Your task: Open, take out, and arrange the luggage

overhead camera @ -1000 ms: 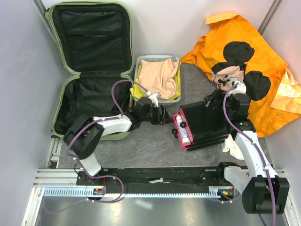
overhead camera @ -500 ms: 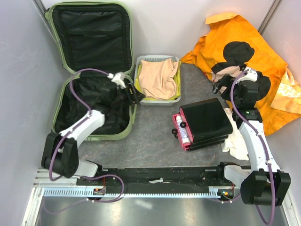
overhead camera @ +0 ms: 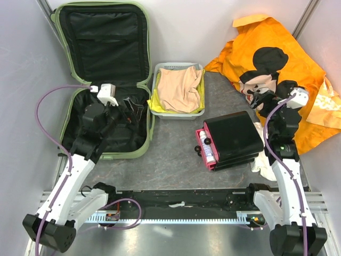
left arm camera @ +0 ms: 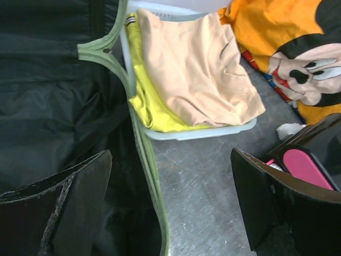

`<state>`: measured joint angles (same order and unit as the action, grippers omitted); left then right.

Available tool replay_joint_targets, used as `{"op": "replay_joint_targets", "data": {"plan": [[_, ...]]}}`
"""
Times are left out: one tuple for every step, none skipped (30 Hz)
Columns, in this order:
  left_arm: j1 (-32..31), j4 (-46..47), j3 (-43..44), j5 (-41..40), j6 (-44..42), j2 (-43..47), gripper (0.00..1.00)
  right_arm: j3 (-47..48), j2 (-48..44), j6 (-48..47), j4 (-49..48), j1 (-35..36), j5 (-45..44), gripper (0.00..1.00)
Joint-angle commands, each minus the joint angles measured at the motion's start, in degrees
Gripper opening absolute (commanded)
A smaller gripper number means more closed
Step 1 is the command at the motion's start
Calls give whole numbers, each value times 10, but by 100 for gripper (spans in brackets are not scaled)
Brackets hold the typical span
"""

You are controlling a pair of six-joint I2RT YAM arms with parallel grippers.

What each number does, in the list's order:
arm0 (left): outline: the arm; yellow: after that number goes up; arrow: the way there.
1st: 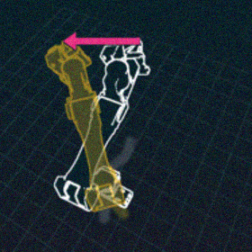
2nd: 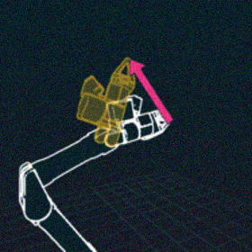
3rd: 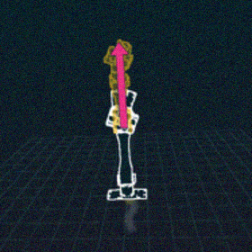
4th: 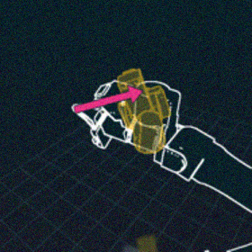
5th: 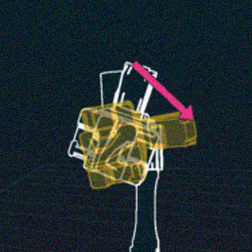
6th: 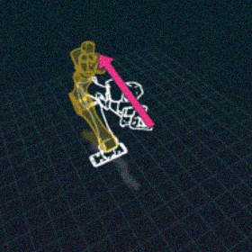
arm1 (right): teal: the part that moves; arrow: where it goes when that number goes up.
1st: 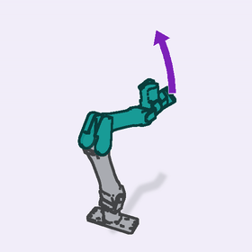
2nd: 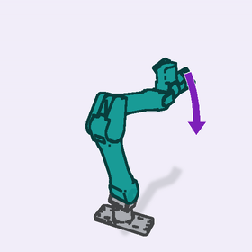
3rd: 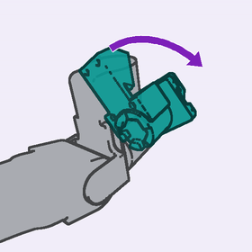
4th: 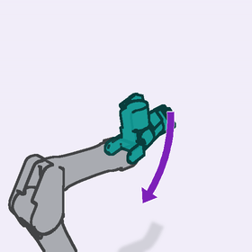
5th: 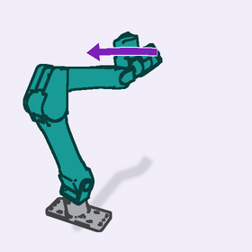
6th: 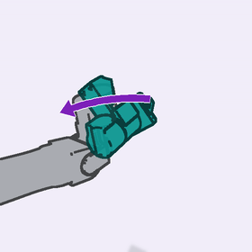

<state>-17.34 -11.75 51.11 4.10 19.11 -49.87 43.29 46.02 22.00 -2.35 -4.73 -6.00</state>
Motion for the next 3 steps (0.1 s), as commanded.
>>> {"op": "replay_joint_targets", "data": {"plan": [[-1, -43, -1, -39, -42, 5, 99, -11, 6, -15, -33, -1, -29, 98], [-1, -48, 2, -39, -40, 1, 99, -11, 7, -15, -34, -1, -30, 98], [-1, -50, 7, -39, -40, 0, 99, -12, 7, -13, -35, -1, -28, 98]]}}
